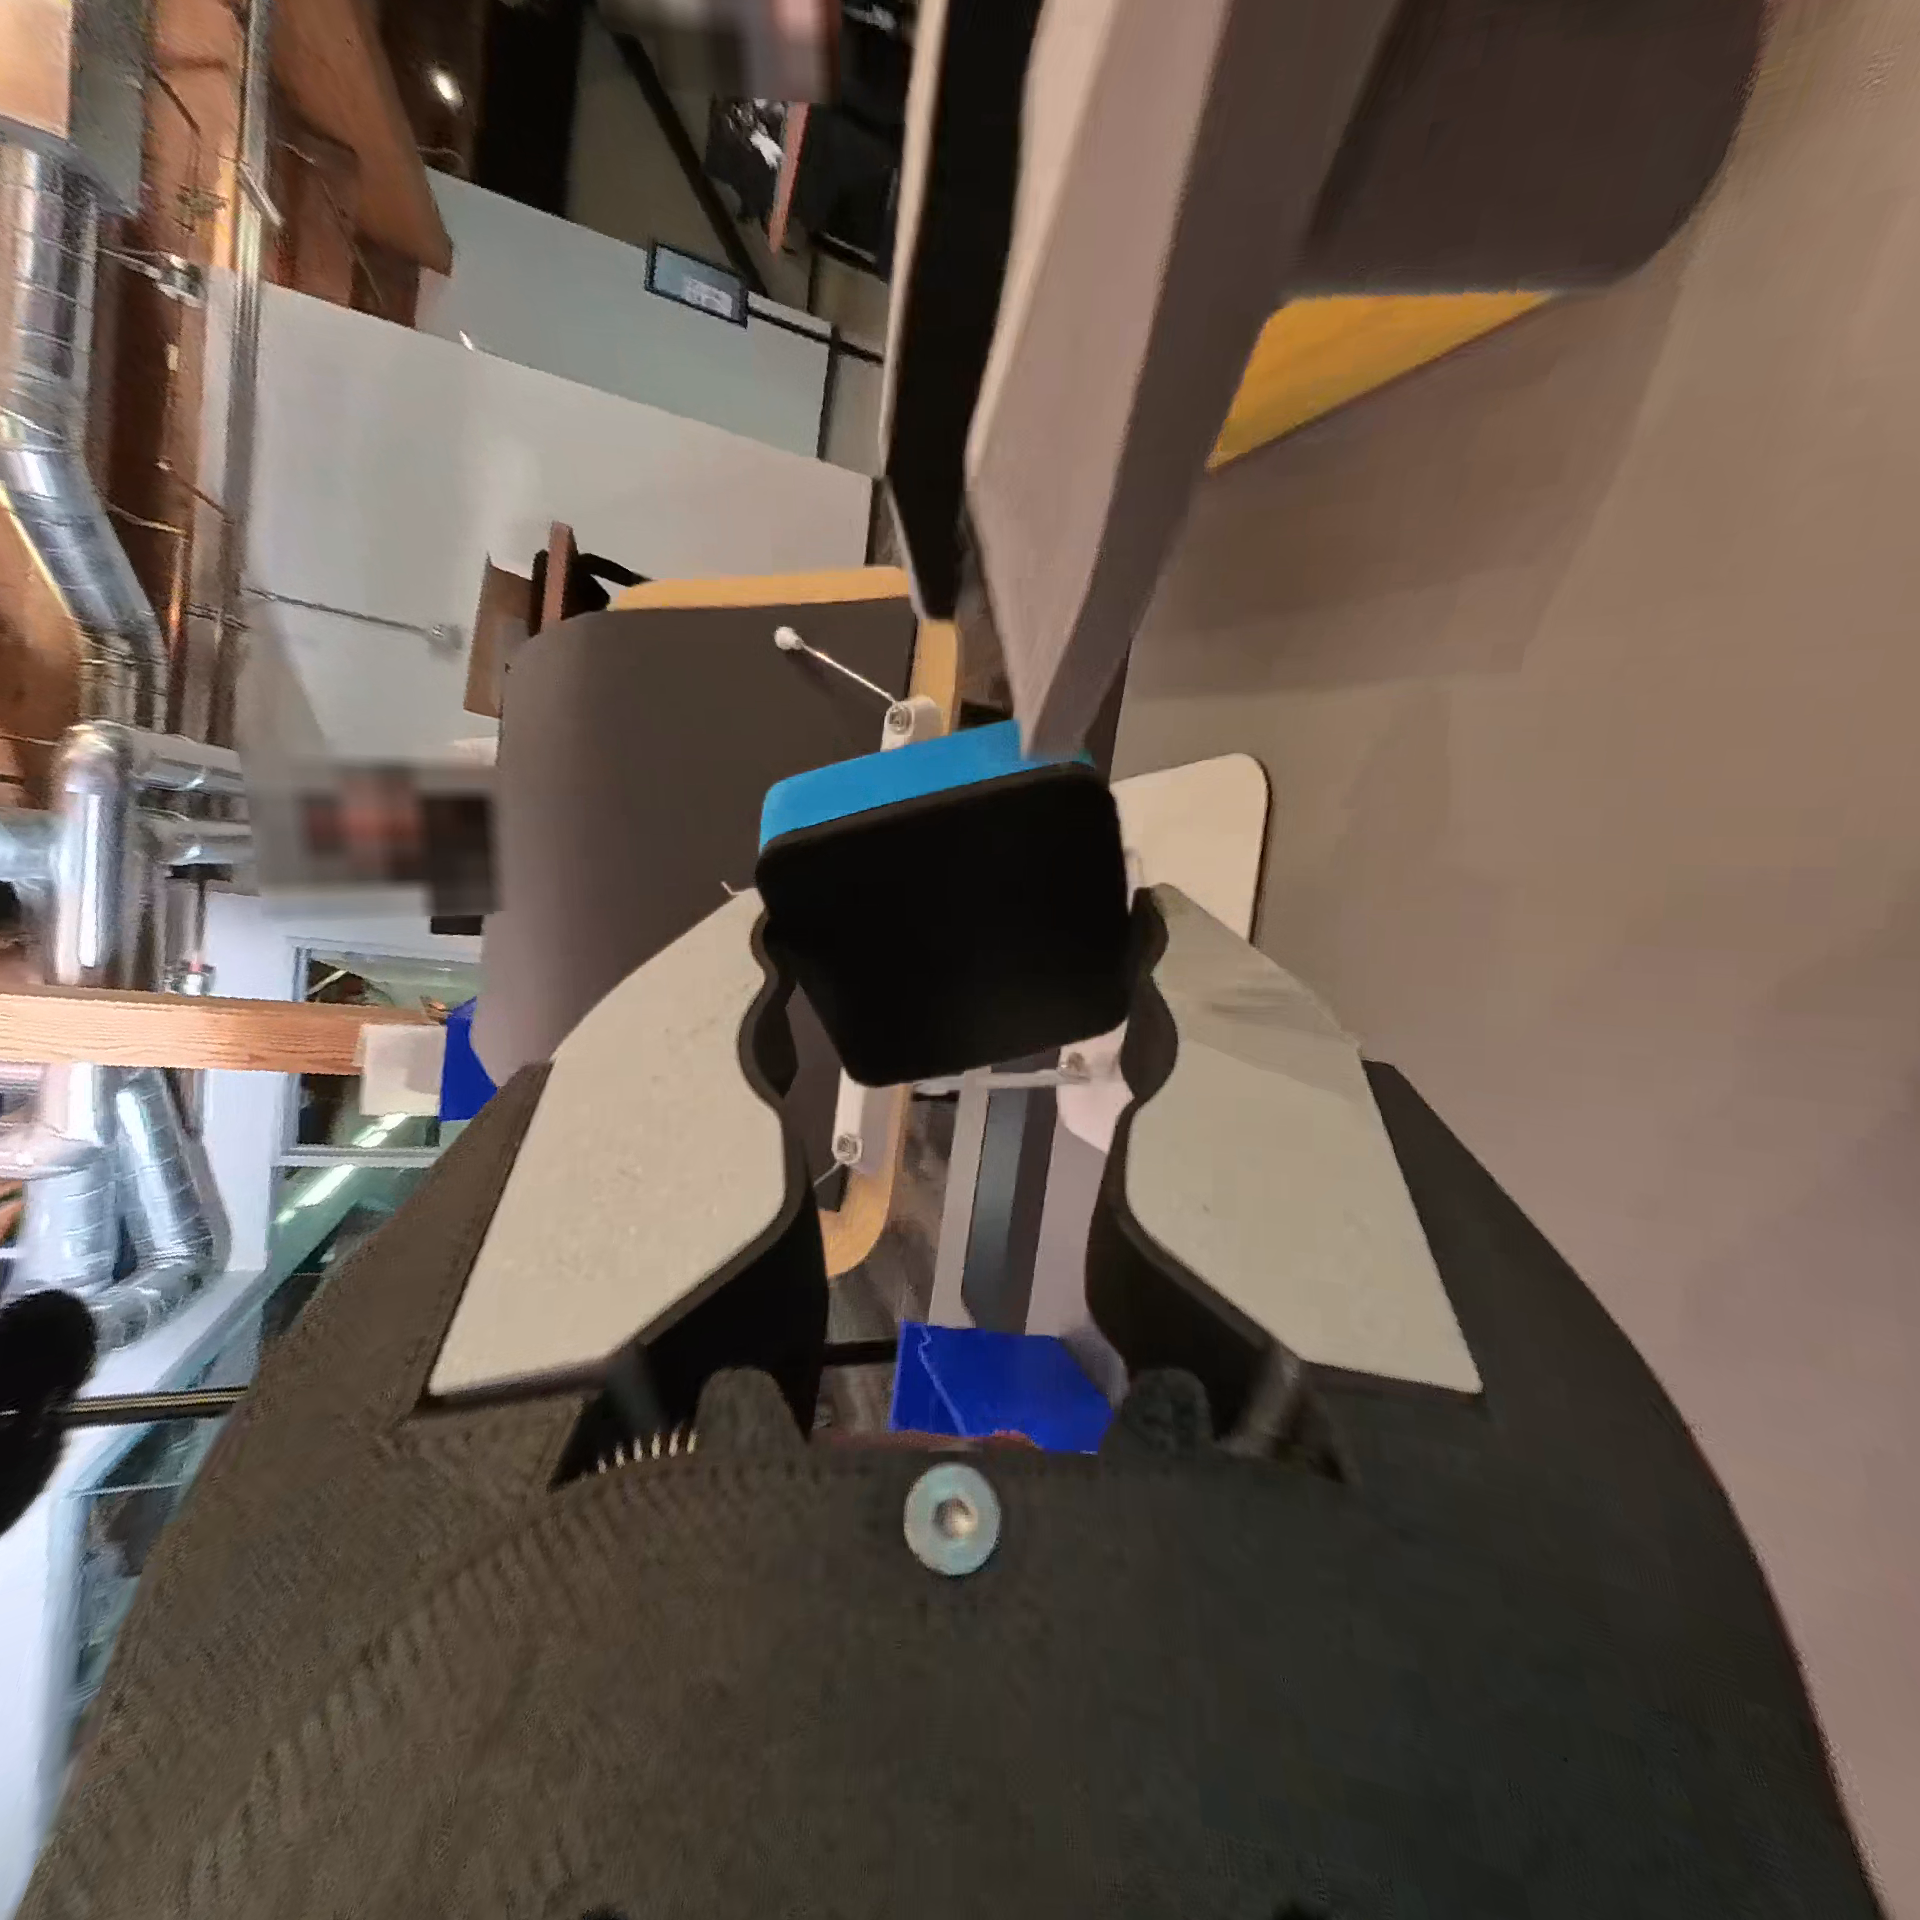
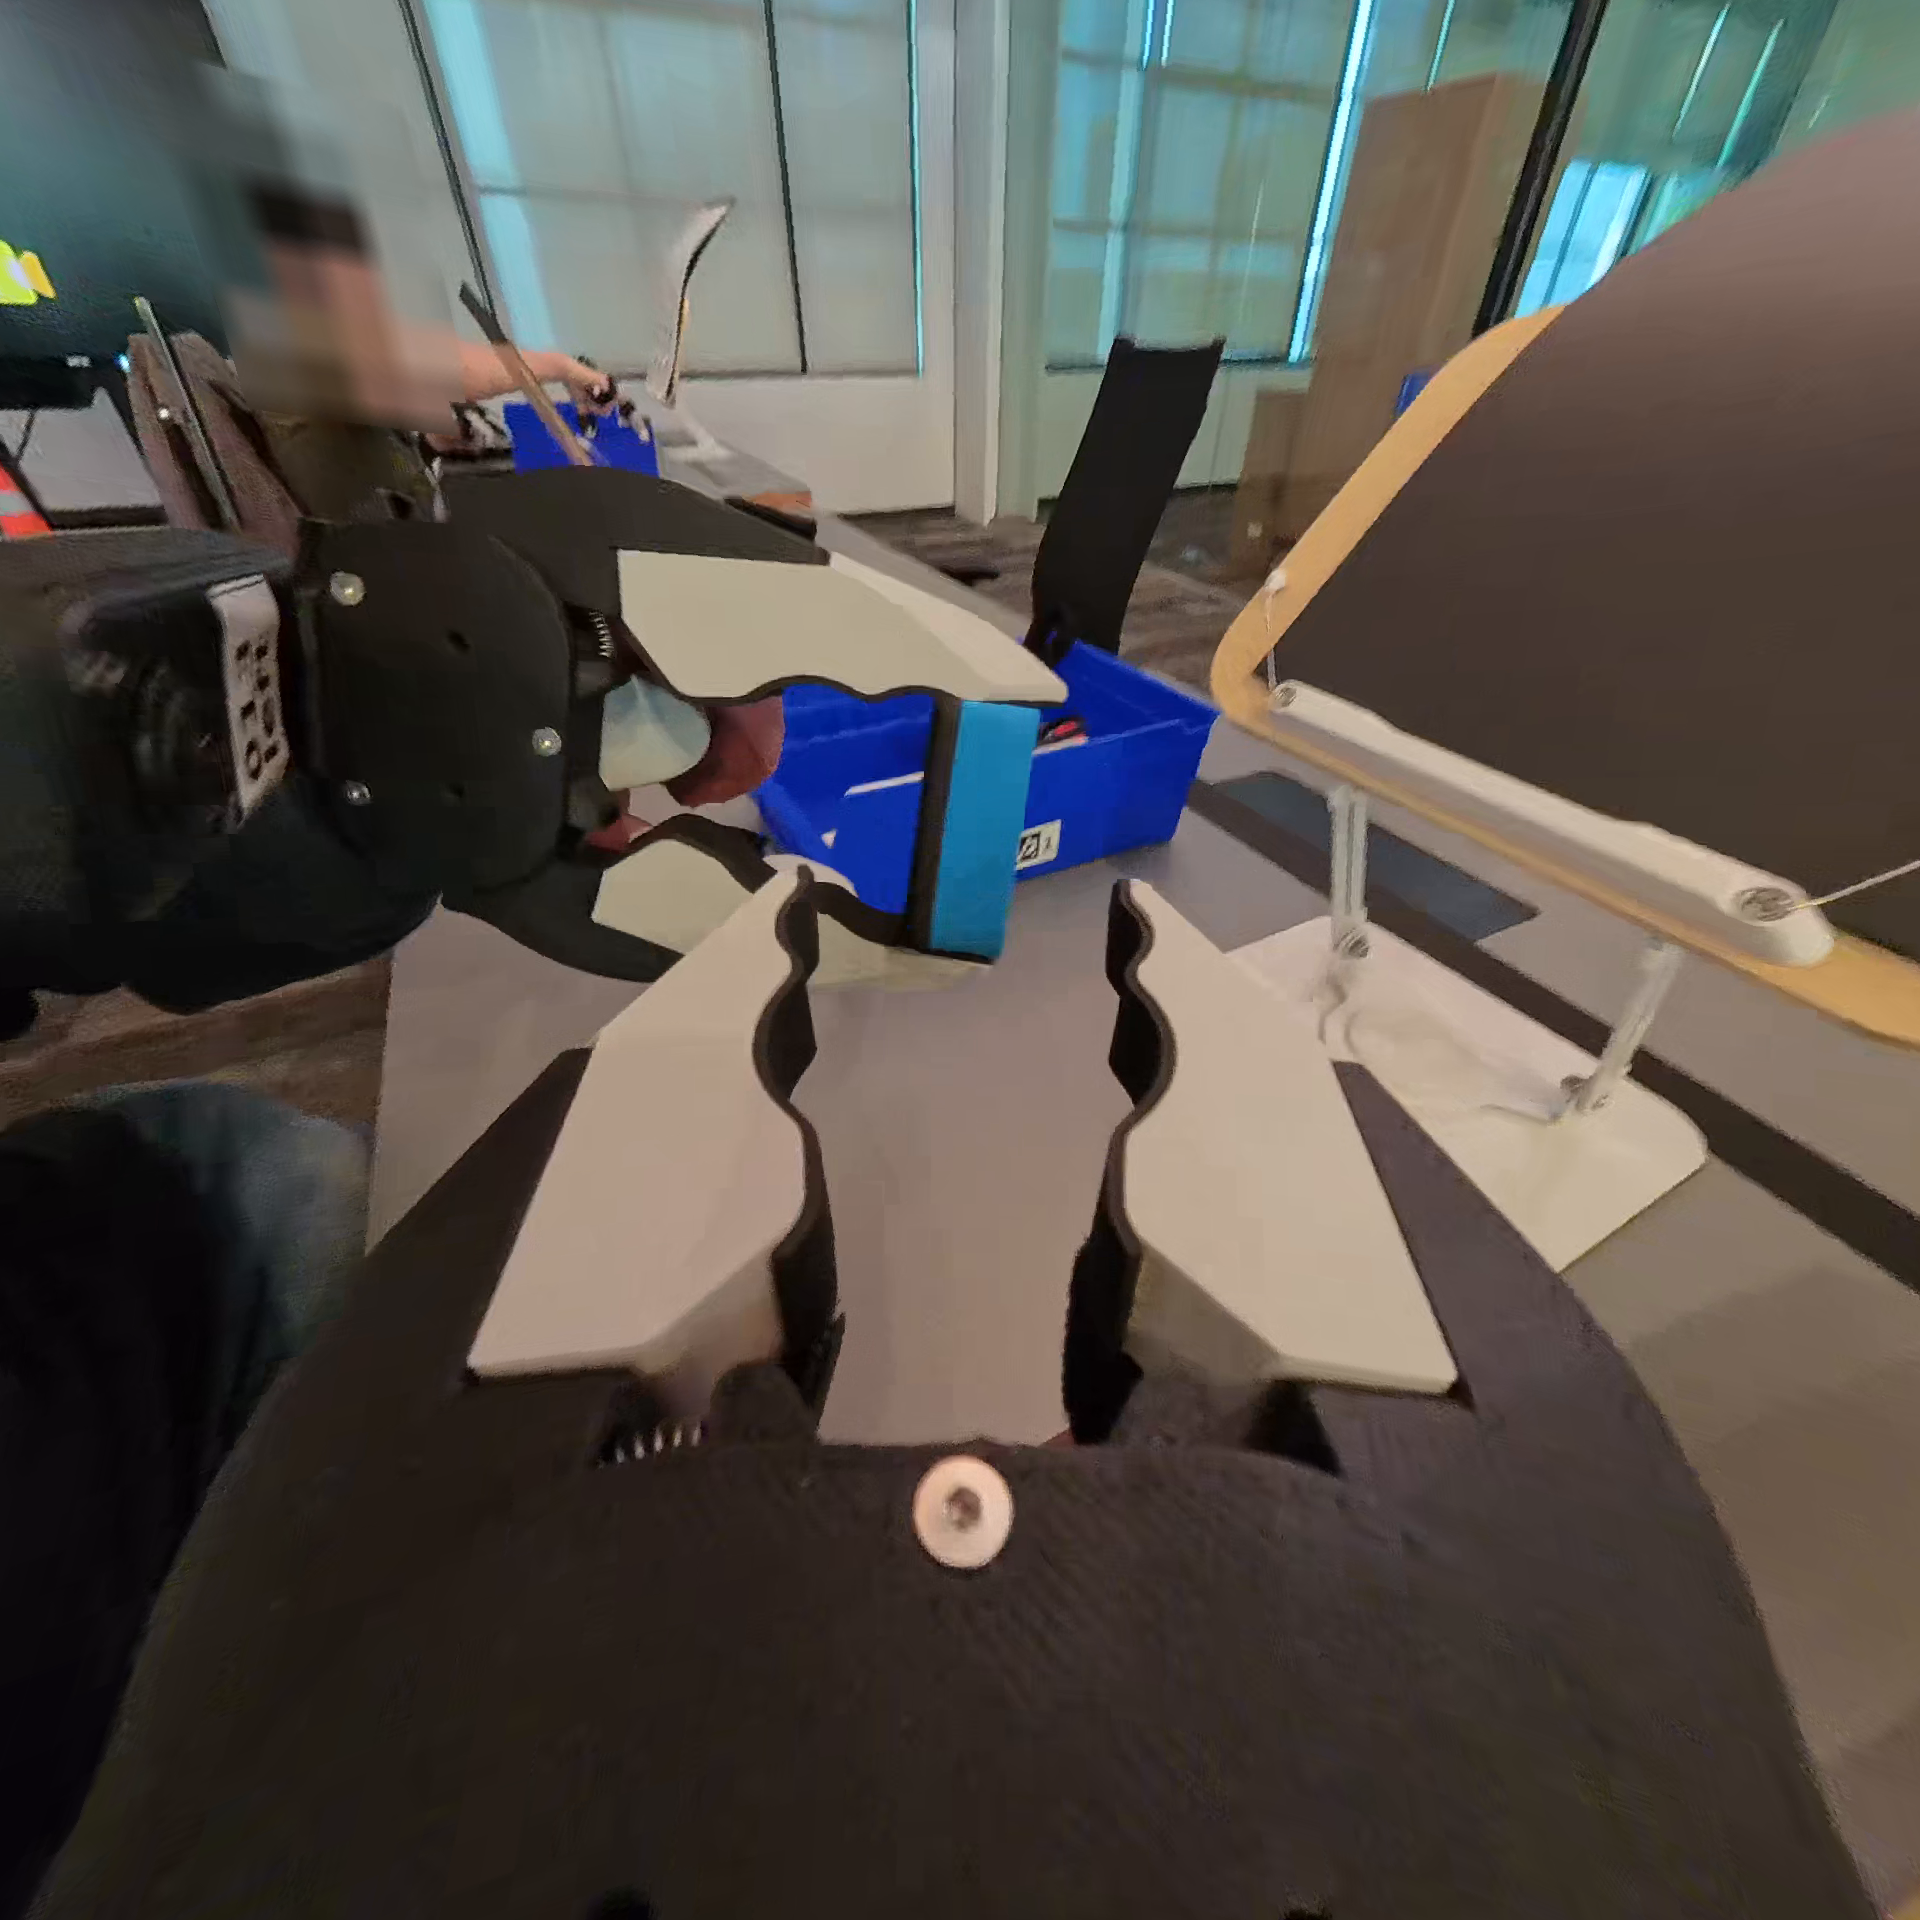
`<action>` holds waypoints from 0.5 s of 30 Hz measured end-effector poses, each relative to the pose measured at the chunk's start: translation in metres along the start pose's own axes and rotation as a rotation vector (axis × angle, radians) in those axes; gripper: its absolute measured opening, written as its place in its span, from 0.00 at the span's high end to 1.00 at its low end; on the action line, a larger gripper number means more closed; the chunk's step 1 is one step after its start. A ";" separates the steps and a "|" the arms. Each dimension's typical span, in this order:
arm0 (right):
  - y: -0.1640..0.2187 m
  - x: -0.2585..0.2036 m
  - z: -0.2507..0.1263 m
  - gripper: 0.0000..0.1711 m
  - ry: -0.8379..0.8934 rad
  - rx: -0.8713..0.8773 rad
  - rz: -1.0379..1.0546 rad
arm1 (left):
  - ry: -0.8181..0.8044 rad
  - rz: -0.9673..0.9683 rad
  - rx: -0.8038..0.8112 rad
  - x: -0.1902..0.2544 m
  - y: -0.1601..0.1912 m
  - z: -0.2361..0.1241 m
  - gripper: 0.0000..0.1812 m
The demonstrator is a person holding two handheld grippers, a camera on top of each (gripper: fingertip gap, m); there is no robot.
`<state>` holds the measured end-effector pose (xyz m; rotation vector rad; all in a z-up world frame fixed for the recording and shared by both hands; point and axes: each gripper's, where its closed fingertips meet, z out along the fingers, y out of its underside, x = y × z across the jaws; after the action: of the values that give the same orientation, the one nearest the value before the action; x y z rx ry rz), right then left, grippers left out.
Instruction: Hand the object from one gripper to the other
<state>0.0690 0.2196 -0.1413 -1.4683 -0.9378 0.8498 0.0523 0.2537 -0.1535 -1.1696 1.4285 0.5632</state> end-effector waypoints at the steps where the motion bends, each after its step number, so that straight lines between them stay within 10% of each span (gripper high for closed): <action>1: 0.003 -0.001 0.005 0.70 0.000 -0.029 0.001 | -0.012 0.031 -0.002 0.000 -0.003 0.001 0.66; 15: -0.008 -0.006 0.003 0.89 -0.227 0.008 0.129 | 0.030 0.055 0.094 0.008 -0.029 -0.004 0.66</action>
<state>0.0629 0.2164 -0.1332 -1.4579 -1.0134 1.1317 0.0772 0.2365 -0.1521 -1.0712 1.5007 0.5127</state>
